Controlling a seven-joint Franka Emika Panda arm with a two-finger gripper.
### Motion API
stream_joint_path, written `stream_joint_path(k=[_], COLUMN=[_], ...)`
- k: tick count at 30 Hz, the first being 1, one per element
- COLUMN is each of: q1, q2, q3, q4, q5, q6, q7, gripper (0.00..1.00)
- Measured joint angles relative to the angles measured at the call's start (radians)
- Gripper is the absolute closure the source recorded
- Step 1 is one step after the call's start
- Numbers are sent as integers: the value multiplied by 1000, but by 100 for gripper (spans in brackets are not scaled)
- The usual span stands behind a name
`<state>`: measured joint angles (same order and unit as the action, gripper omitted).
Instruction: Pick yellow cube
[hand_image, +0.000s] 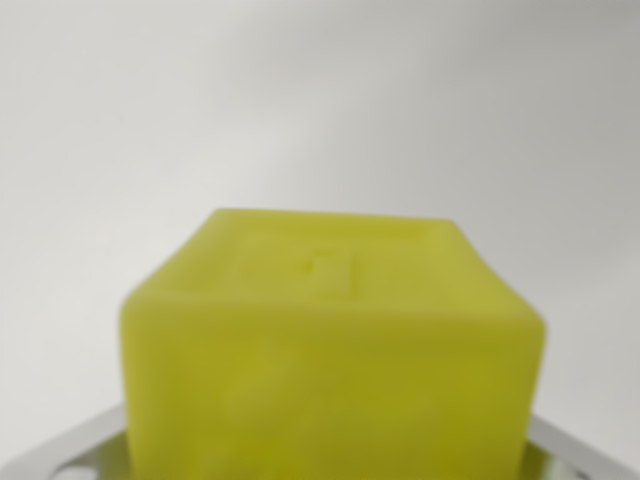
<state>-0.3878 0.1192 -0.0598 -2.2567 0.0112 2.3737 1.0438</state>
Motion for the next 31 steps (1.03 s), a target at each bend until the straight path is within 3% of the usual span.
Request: stream_joint_path(k=[21, 31], q1=[0, 0], q2=[-82, -87], q3=[0, 0], q4=[46, 50], q5=[-7, -8], q6=[-127, -136], q7=[5, 6], gripper=[100, 100])
